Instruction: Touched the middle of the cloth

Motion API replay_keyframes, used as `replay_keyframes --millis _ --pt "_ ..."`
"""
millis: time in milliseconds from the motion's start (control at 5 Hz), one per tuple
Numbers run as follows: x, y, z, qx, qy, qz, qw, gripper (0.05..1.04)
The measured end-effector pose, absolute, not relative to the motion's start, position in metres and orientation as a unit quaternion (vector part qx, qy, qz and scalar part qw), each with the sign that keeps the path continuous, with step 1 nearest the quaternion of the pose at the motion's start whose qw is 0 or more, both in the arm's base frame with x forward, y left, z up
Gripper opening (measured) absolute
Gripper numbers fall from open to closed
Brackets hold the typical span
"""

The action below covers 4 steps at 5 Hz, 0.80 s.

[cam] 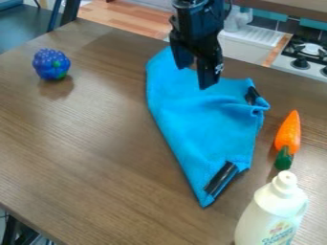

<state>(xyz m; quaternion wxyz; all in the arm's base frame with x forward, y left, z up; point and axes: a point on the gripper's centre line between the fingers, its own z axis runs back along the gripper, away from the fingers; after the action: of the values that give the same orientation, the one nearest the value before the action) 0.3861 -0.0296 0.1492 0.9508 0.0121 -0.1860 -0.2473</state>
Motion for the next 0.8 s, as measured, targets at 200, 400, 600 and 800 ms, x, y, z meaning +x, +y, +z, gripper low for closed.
replay_keyframes --millis 200,400,600,800 --pt "0.377 -0.036 0.131 0.014 -0.172 -0.259 0.95 0.999" --pt "0.37 -0.037 0.117 0.022 -0.161 -0.271 0.949 0.999" --pt "0.369 -0.034 0.112 0.033 -0.162 -0.277 0.947 0.999" --pt "0.368 -0.032 0.103 0.039 -0.157 -0.278 0.947 0.999"
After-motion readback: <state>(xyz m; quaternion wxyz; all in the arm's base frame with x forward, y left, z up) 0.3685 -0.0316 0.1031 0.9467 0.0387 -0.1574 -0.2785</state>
